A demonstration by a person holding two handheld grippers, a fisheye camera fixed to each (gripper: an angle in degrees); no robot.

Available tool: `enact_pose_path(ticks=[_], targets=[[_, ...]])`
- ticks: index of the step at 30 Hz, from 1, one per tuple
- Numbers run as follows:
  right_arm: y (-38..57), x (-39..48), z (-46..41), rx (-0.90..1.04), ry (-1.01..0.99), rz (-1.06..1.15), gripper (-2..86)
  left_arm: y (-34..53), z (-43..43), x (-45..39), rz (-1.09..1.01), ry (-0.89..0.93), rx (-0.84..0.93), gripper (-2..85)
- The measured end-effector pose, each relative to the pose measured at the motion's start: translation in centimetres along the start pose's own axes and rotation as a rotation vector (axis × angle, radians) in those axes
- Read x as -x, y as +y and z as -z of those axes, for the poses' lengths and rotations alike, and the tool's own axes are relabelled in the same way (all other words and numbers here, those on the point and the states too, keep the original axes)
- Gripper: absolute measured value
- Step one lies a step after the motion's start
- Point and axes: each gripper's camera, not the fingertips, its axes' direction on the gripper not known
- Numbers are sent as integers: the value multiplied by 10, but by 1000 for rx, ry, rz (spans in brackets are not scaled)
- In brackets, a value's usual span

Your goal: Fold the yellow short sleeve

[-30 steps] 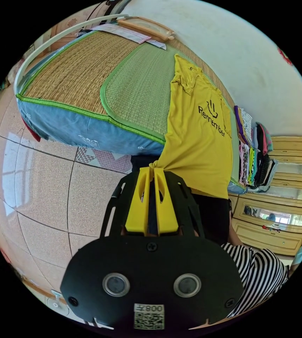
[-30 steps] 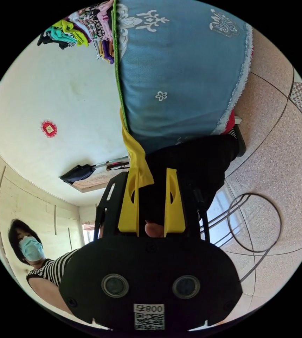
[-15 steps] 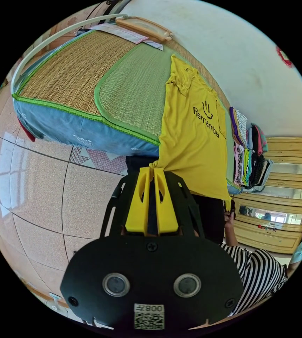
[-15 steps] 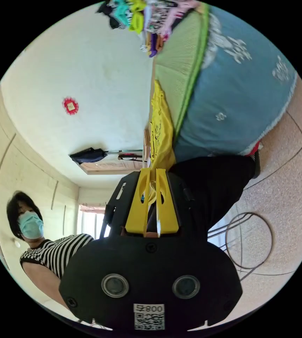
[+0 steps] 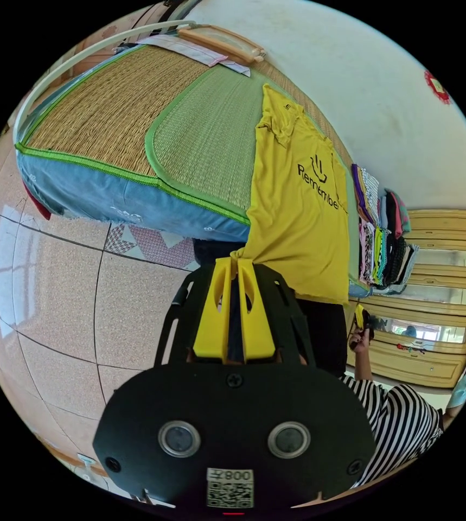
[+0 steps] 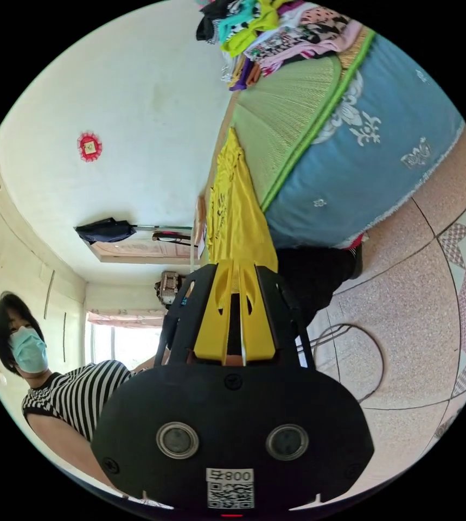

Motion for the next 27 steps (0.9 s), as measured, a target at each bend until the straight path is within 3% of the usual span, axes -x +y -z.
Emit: enact_pose_path(ticks=[16,27], targets=[[5,-80,-67,32,-125,-208,104,-12,-32,1,43,-10,27,20],[-4,-75,-74,28,-253,-198,39,-15,-64,8,73,22,47,27]])
